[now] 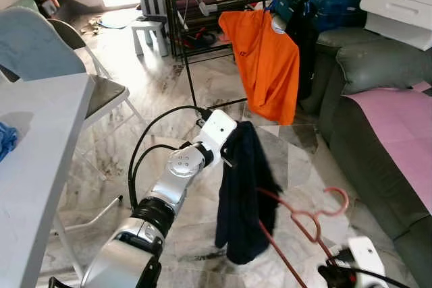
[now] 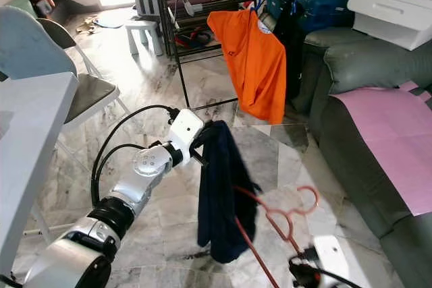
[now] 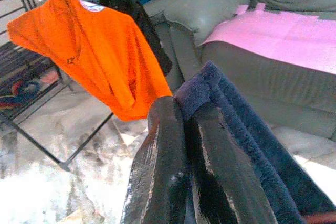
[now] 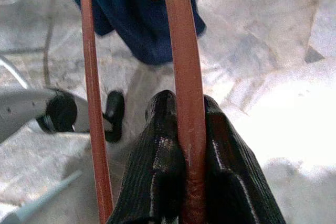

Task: Hang hanger

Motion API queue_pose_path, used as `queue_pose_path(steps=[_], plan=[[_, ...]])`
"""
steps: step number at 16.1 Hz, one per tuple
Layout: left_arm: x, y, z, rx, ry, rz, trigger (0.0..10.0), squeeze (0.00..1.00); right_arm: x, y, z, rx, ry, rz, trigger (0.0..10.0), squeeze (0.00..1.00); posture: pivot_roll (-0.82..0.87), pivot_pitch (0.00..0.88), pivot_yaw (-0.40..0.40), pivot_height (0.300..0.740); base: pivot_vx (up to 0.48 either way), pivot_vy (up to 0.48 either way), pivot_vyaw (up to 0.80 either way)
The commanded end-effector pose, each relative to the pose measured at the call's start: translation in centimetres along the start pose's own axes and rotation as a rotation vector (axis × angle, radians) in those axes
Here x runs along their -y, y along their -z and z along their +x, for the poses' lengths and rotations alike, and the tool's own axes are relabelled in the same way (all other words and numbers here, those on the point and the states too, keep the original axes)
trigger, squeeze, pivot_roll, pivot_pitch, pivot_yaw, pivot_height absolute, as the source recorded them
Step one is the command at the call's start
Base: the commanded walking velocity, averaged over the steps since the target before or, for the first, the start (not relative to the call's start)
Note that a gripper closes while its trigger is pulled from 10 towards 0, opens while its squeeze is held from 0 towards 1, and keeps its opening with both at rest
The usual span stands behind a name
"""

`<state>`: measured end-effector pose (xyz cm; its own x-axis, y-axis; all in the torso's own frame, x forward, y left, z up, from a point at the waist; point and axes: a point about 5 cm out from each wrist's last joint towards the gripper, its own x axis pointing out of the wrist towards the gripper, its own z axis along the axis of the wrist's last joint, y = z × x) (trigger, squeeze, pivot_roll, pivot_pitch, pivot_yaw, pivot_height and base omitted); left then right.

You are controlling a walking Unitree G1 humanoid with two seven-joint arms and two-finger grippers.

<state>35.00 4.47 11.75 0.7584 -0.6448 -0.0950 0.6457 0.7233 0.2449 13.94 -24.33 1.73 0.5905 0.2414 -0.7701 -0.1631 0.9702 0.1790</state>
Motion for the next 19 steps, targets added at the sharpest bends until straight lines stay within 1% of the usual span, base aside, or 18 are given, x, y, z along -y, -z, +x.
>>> queue_pose_path(steps=[1, 2, 3, 4, 5, 7, 8, 9, 10, 11, 12, 13, 14, 15, 16, 17, 19], plan=[[-1.1, -1.6, 0.3, 0.057, -0.038, 0.038, 10.0, 0.00, 0.4, -0.3, -0.3, 0.022, 0.004, 0.003, 10.0, 0.00, -0.07, 0.000, 0.035, 0.740, 0.000, 0.000, 0.00], [-1.2, -1.7, 0.4, 0.064, -0.045, 0.037, 10.0, 0.00, 1.3, -0.2, -0.6, 0.032, 0.035, 0.036, 10.0, 0.00, -0.07, 0.000, 0.034, 0.740, 0.000, 0.000, 0.00], [-1.3, -1.7, 0.4, 0.067, -0.048, 0.046, 10.0, 0.00, 2.5, -0.4, -0.8, 0.072, 0.096, 0.104, 10.0, 0.00, -0.07, 0.000, 0.034, 0.740, 0.000, 0.000, 0.00], [-1.1, -1.6, 0.3, 0.074, -0.027, 0.029, 10.0, 0.00, 3.7, -0.9, -0.8, 0.121, 0.169, 0.188, 10.0, 0.00, -0.07, 0.000, 0.034, 0.740, 0.000, 0.000, 0.00], [-0.4, -1.6, 0.2, 0.107, 0.028, 0.001, 10.0, 0.00, 4.7, -1.5, -0.8, 0.171, 0.228, 0.267, 10.0, 0.00, -0.07, 0.000, 0.034, 0.740, 0.000, 0.000, 0.00], [1.0, -2.0, 0.0, 0.168, 0.150, -0.045, 10.0, 0.00, 5.7, -2.4, -0.6, 0.245, 0.272, 0.394, 10.0, 0.00, -0.06, 0.000, 0.033, 0.740, 0.000, 0.000, 0.00], [2.4, -2.3, -0.1, 0.199, 0.267, -0.076, 10.0, 0.00, 6.1, -3.2, -0.3, 0.291, 0.276, 0.456, 10.0, 0.00, -0.06, 0.000, 0.031, 0.740, 0.000, 0.000, 0.00], [3.0, -2.4, -0.2, 0.209, 0.312, -0.079, 10.0, 0.00, 6.2, -3.5, -0.2, 0.304, 0.275, 0.474, 10.0, 0.00, -0.06, 0.000, 0.031, 0.740, 0.000, 0.000, 0.00], [4.1, -2.8, -0.4, 0.230, 0.393, -0.084, 10.0, 0.00, 6.2, -4.2, 0.1, 0.316, 0.269, 0.482, 10.0, 0.00, -0.06, 0.000, 0.030, 0.740, 0.000, 0.000, 0.00], [5.1, -3.2, -0.4, 0.254, 0.451, -0.061, 10.0, 0.00, 5.7, -5.5, 0.6, 0.337, 0.232, 0.476, 10.0, 0.00, -0.05, 0.000, 0.028, 0.740, 0.000, 0.000, 0.00], [5.4, -3.4, -0.3, 0.265, 0.466, -0.038, 10.0, 0.00, 5.3, -6.2, 0.8, 0.350, 0.210, 0.477, 10.0, 0.00, -0.05, 0.000, 0.028, 0.740, 0.000, 0.000, 0.00], [5.9, -3.7, -0.2, 0.274, 0.490, -0.009, 10.0, 0.00, 4.6, -7.4, 1.1, 0.375, 0.170, 0.487, 10.0, 0.00, -0.06, 0.000, 0.025, 0.740, 0.000, 0.000, 0.00], [6.8, -3.5, -0.3, 0.258, 0.547, 0.039, 10.0, 0.00, 3.6, -9.0, 1.4, 0.416, 0.118, 0.509, 10.0, 0.00, -0.06, 0.000, 0.025, 0.740, 0.000, 0.000, 0.00], [7.3, -3.4, -0.5, 0.249, 0.586, 0.062, 10.0, 0.00, 3.0, -9.8, 1.5, 0.438, 0.083, 0.519, 10.0, 0.00, -0.06, 0.000, 0.025, 0.740, 0.000, 0.000, 0.00], [7.6, -3.2, -0.6, 0.239, 0.613, 0.066, 10.0, 0.00, 2.5, -10.3, 1.5, 0.455, 0.055, 0.525, 10.0, 0.00, -0.06, 0.000, 0.025, 0.740, 0.000, 0.000, 0.00], [8.4, -2.4, -1.1, 0.208, 0.690, 0.089, 10.0, 0.00, 1.1, -11.8, 1.3, 0.512, -0.035, 0.570, 10.0, 0.00, -0.06, 0.000, 0.031, 0.740, 0.000, 0.000, 0.00], [8.8, -2.0, -1.4, 0.200, 0.722, 0.106, 10.0, 0.00, 0.1, -12.8, 1.1, 0.552, -0.090, 0.587, 10.0, 0.00, -0.06, 0.000, 0.032, 0.740, 0.000, 0.000, 0.00]])
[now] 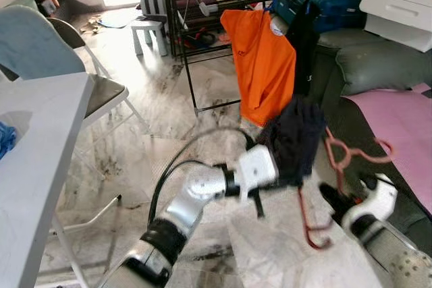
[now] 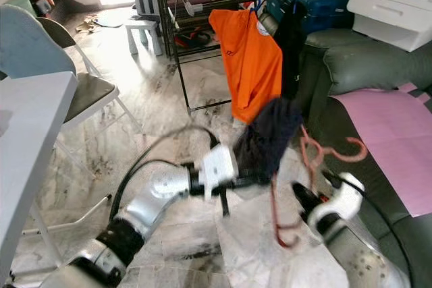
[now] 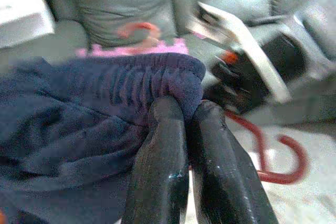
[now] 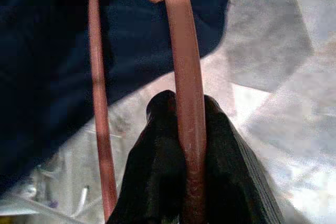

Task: Hang hanger

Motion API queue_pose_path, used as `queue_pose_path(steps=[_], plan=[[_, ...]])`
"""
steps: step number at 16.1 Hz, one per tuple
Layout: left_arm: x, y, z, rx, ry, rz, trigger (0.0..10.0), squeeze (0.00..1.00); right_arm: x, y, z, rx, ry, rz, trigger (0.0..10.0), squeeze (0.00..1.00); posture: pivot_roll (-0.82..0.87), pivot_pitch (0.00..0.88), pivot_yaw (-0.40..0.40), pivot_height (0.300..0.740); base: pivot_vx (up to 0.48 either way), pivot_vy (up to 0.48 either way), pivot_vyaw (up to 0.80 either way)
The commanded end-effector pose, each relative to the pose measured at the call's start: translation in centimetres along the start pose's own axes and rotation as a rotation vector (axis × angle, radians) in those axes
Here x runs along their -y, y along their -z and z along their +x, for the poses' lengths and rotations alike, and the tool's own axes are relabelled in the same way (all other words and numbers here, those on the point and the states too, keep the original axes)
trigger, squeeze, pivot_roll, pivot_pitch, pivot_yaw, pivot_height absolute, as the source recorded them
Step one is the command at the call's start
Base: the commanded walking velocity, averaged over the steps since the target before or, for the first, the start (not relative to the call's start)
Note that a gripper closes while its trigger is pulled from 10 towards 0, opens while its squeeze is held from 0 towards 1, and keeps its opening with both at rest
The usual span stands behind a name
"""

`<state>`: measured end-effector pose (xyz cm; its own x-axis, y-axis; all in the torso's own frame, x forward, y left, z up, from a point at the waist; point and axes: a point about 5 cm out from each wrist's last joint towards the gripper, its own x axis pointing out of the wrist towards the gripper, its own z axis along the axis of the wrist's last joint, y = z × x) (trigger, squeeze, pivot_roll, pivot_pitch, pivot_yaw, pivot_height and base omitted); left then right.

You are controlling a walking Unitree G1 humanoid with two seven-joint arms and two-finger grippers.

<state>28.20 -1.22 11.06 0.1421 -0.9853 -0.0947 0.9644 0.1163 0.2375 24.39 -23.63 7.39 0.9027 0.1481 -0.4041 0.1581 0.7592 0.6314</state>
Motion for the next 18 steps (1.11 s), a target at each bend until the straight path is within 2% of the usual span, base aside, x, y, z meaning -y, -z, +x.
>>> queue_pose_path(steps=[1, 3, 4, 6, 7, 8, 10, 11, 12, 13, 15, 16, 17, 18], plan=[[0.4, -0.5, 0.1, 0.006, 0.046, 0.033, 10.0, 0.00, -0.2, -1.6, -0.2, 0.078, 0.025, 0.026, 10.0, 0.00, -0.06, 0.000, 0.030, 0.740, 0.000, 0.000, 0.00], [0.7, 0.5, -0.3, -0.045, 0.070, 0.015, 10.0, 0.00, 0.5, -2.7, -0.2, 0.125, 0.076, 0.058, 10.0, 0.00, -0.06, 0.000, 0.028, 0.740, 0.000, 0.000, 0.00], [0.8, 1.1, -0.6, -0.075, 0.075, 0.011, 10.0, 0.00, 0.2, -3.0, -0.2, 0.127, 0.068, 0.055, 10.0, 0.00, -0.06, 0.000, 0.028, 0.740, 0.000, 0.000, 0.00], [0.8, 2.6, -1.5, -0.170, 0.079, 0.064, 10.0, 0.00, -0.5, -3.4, -0.4, 0.114, 0.060, -0.052, 10.0, 0.00, -0.06, 0.000, 0.022, 0.740, 0.000, 0.000, 0.00], [0.7, 2.8, -1.6, -0.187, 0.072, 0.065, 10.0, 0.00, -0.6, -3.5, -0.4, 0.116, 0.065, -0.063, 10.0, 0.00, -0.06, 0.000, 0.022, 0.740, 0.000, 0.000, 0.00], [0.5, 3.8, -2.2, -0.255, 0.033, 0.076, 10.0, 0.00, -0.8, -3.9, -0.5, 0.115, 0.088, -0.143, 10.0, 0.00, -0.06, 0.000, 0.024, 0.740, 0.000, 0.000, 0.00], [0.6, 4.5, -2.5, -0.296, 0.029, 0.072, 10.0, 0.00, -1.1, -4.9, -0.8, 0.169, 0.132, -0.244, 10.0, 0.00, -0.06, 0.000, 0.026, 0.740, 0.000, 0.000, 0.00], [0.9, 5.3, -2.7, -0.344, 0.035, 0.048, 10.0, 0.00, -1.9, -6.3, -1.0, 0.250, 0.143, -0.316, 10.0, 0.00, -0.07, 0.000, 0.031, 0.740, 0.000, 0.000, 0.00], [1.1, 5.5, -2.8, -0.350, 0.044, 0.042, 10.0, 0.00, -2.1, -6.8, -1.1, 0.280, 0.149, -0.343, 10.0, 0.00, -0.07, 0.000, 0.031, 0.740, 0.000, 0.000, 0.00], [1.4, 6.0, -2.7, -0.362, 0.051, 0.016, 10.0, 0.00, -3.1, -7.7, -1.3, 0.358, 0.139, -0.453, 10.0, 0.00, -0.07, 0.000, 0.032, 0.740, 0.000, 0.000, 0.00], [1.6, 6.3, -2.4, -0.362, 0.041, -0.036, 10.0, 0.03, -4.2, -7.8, -1.3, 0.414, 0.126, -0.562, 10.0, 0.00, -0.07, 0.000, 0.029, 0.740, 0.000, 0.000, 0.00], [1.7, 6.4, -2.2, -0.356, 0.036, -0.076, 10.0, 0.31, -4.8, -7.4, -1.1, 0.446, 0.103, -0.629, 10.0, 0.00, -0.07, 0.000, 0.027, 0.740, 0.000, 0.000, 0.00], [1.8, 6.4, -2.0, -0.354, 0.035, -0.095, 10.0, 0.68, -5.2, -7.0, -1.0, 0.460, 0.089, -0.674, 10.0, 0.00, -0.06, 0.000, 0.026, 0.740, 0.000, 0.000, 0.00], [1.9, 6.5, -1.8, -0.353, 0.036, -0.102, 10.0, 0.89, -5.5, -6.6, -0.8, 0.476, 0.085, -0.710, 10.0, 0.00, -0.06, 0.000, 0.026, 0.740, 0.000, 0.000, 0.00]])
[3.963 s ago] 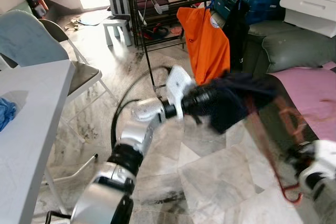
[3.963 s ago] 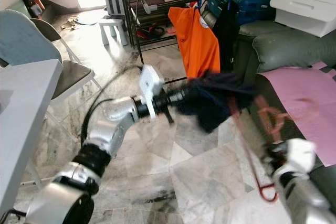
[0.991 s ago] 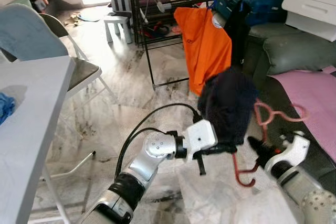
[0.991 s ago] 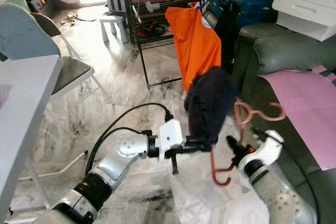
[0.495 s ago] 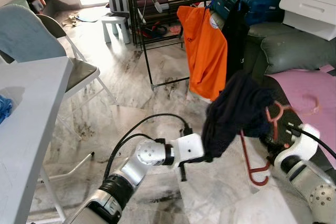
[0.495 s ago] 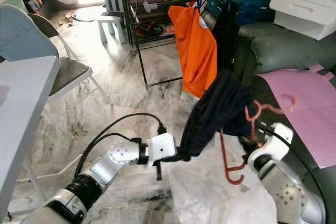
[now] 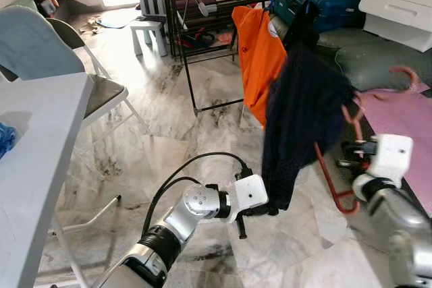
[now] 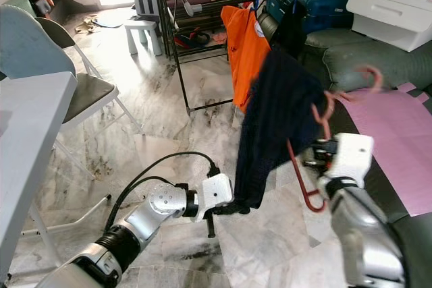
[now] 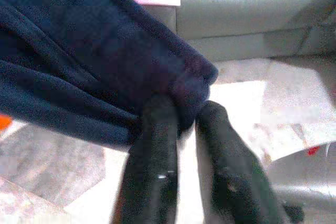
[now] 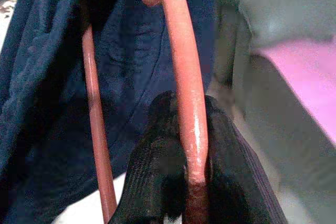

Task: Hang hanger

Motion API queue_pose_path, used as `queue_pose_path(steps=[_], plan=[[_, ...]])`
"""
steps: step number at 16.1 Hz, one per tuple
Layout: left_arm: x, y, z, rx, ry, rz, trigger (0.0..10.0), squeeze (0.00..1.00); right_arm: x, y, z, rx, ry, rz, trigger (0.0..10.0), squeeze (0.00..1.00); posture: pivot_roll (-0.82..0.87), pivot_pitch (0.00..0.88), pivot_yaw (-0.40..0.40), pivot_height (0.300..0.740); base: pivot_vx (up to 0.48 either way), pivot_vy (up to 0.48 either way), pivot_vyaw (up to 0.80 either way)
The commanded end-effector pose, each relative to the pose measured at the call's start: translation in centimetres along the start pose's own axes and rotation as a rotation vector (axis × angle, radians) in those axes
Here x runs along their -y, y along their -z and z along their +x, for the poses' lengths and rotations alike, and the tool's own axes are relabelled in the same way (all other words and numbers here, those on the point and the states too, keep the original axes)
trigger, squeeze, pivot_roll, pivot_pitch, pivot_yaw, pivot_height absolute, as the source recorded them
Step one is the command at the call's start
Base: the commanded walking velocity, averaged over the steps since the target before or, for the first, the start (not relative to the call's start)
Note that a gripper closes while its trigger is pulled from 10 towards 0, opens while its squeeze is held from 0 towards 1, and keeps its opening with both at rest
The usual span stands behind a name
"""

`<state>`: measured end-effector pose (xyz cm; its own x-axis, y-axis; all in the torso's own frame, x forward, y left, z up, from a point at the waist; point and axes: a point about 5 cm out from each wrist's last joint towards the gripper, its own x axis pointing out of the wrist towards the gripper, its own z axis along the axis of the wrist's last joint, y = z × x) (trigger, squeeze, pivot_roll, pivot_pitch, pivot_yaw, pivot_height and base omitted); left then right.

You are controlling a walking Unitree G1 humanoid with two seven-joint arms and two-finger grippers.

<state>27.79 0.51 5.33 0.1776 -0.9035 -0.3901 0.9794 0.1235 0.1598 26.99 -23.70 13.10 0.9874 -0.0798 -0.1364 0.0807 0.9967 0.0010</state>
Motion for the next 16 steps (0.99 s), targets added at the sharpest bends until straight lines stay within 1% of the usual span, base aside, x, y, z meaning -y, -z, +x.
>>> queue_pose_path(steps=[1, 3, 5, 6, 8, 9, 10, 11, 12, 13, 14, 16], plan=[[0.4, 0.9, 0.0, -0.044, 0.024, -0.028, 10.0, 1.00, -0.4, -2.2, -0.1, 0.133, -0.006, -0.048, 10.0, 0.00, -0.06, 0.000, 0.026, 0.740, 0.000, 0.000, 0.00], [0.7, 0.8, 0.5, -0.037, 0.026, -0.053, 10.0, 1.00, -1.2, -1.5, -0.1, 0.152, -0.019, -0.087, 10.0, 0.00, -0.07, 0.000, 0.027, 0.740, 0.000, 0.000, 0.00], [0.5, 0.4, 0.7, -0.012, 0.024, -0.086, 10.0, 1.00, -1.6, -0.9, -0.4, 0.160, -0.035, -0.122, 10.0, 0.00, -0.07, 0.000, 0.032, 0.740, 0.000, 0.000, 0.00], [0.4, 0.3, 0.6, -0.002, 0.028, -0.091, 10.0, 1.00, -1.7, -0.6, -0.5, 0.162, -0.044, -0.143, 10.0, 0.00, -0.07, 0.000, 0.032, 0.740, 0.000, 0.000, 0.00], [-0.6, 0.0, -0.3, 0.019, 0.002, -0.074, 10.0, 1.00, -1.7, 0.5, -1.3, 0.152, -0.082, -0.249, 10.0, 0.00, -0.07, 0.000, 0.032, 0.740, 0.000, 0.000, 0.00], [-0.9, -0.1, -0.6, 0.022, -0.006, -0.060, 10.0, 1.00, -1.6, 0.9, -1.6, 0.147, -0.096, -0.279, 10.0, 0.00, -0.07, 0.000, 0.029, 0.740, 0.000, 0.000, 0.00], [-1.4, -0.3, -1.2, 0.026, -0.009, -0.031, 10.0, 1.00, -1.5, 1.5, -2.2, 0.140, -0.132, -0.322, 10.0, 0.00, -0.07, 0.000, 0.028, 0.740, 0.000, 0.000, 0.00], [-2.6, -1.1, -2.4, 0.036, -0.022, 0.045, 10.0, 1.00, -1.1, 2.5, -3.4, 0.117, -0.178, -0.357, 10.0, 0.00, -0.06, 0.000, 0.026, 0.740, 0.000, 0.000, 0.00], [-3.3, -1.6, -2.9, 0.048, -0.033, 0.084, 10.0, 1.00, -0.9, 2.9, -4.0, 0.109, -0.196, -0.374, 10.0, 0.00, -0.06, 0.000, 0.025, 0.740, 0.000, 0.000, 0.00], [-3.7, -2.1, -3.3, 0.054, -0.038, 0.111, 10.0, 1.00, -0.6, 3.2, -4.4, 0.104, -0.196, -0.379, 10.0, 0.00, -0.06, 0.000, 0.024, 0.740, 0.000, 0.000, 0.00], [-4.4, -2.8, -3.8, 0.069, -0.048, 0.141, 10.0, 1.00, -0.3, 3.6, -5.0, 0.093, -0.213, -0.407, 10.0, 0.00, -0.06, 0.000, 0.024, 0.740, 0.000, 0.000, 0.00], [-5.8, -4.6, -4.8, 0.106, -0.071, 0.197, 10.0, 1.00, 0.3, 3.8, -5.9, 0.099, -0.221, -0.430, 10.0, 0.00, -0.07, 0.000, 0.027, 0.740, 0.000, 0.000, 0.00]])
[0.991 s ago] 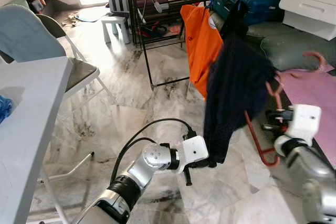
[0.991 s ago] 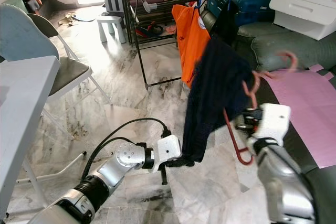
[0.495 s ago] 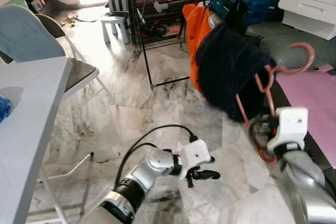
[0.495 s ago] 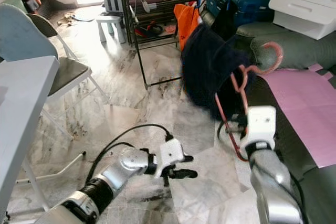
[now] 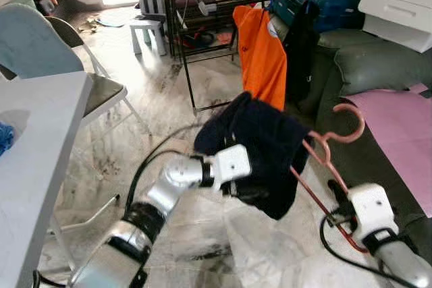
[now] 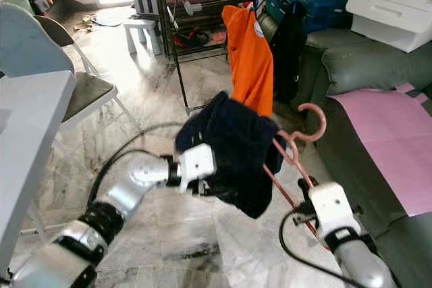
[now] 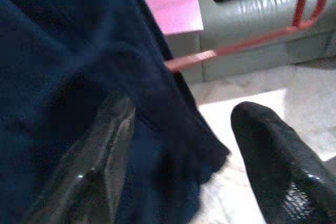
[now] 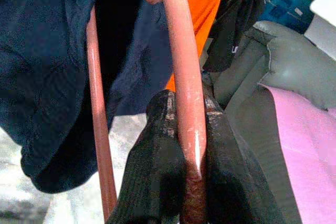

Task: Hang hanger

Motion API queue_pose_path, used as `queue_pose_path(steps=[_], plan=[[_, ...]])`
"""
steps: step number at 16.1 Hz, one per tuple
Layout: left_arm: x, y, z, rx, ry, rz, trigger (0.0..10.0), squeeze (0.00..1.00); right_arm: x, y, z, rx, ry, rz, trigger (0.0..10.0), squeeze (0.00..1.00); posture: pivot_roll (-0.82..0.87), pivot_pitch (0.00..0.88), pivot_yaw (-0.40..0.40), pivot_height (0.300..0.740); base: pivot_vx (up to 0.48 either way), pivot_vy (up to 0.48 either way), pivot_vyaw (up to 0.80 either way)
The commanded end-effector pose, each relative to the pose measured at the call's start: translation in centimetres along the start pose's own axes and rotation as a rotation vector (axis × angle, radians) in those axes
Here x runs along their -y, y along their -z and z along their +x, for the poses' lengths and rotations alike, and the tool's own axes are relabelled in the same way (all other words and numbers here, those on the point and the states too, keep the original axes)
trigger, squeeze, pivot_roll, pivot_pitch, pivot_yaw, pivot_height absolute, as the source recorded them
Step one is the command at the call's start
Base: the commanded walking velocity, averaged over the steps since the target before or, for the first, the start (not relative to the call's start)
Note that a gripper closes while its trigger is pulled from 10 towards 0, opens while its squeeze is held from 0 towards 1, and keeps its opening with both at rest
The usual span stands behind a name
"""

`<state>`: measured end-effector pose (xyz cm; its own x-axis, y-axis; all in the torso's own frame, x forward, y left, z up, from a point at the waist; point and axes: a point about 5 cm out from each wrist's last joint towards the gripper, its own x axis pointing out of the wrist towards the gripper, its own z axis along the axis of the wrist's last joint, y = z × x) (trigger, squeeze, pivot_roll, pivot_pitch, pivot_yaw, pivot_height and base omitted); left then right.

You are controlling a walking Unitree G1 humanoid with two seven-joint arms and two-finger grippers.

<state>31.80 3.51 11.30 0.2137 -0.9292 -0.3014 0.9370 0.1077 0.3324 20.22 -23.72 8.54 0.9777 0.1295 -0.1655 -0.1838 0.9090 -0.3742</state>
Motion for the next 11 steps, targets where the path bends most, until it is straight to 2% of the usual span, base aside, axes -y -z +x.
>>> queue_pose_path(steps=[1, 5, 8, 11], plan=[[-1.4, -1.5, -0.6, 0.037, -0.022, 0.060, 10.0, 1.00, 0.5, -1.5, -0.1, 0.089, 0.004, -0.034, 10.0, 0.00, -0.07, 0.000, 0.027, 0.740, 0.000, 0.000, 0.00], [-3.0, -2.6, -1.2, 0.036, -0.043, 0.128, 10.0, 1.00, 0.1, -1.1, -1.1, 0.084, -0.096, -0.088, 10.0, 0.00, -0.08, 0.000, 0.031, 0.740, 0.000, 0.000, 0.00], [-3.5, -1.9, -1.8, -0.021, -0.073, 0.162, 10.0, 1.00, 0.1, -0.4, -2.1, 0.048, -0.200, -0.142, 10.0, 0.00, -0.08, 0.000, 0.034, 0.740, 0.000, 0.000, 0.00], [-3.3, -1.4, -1.8, -0.053, -0.070, 0.196, 10.0, 1.00, 0.7, -0.2, -3.0, 0.027, -0.262, -0.166, 10.0, 0.00, -0.08, 0.000, 0.035, 0.740, 0.000, 0.000, 0.00]])
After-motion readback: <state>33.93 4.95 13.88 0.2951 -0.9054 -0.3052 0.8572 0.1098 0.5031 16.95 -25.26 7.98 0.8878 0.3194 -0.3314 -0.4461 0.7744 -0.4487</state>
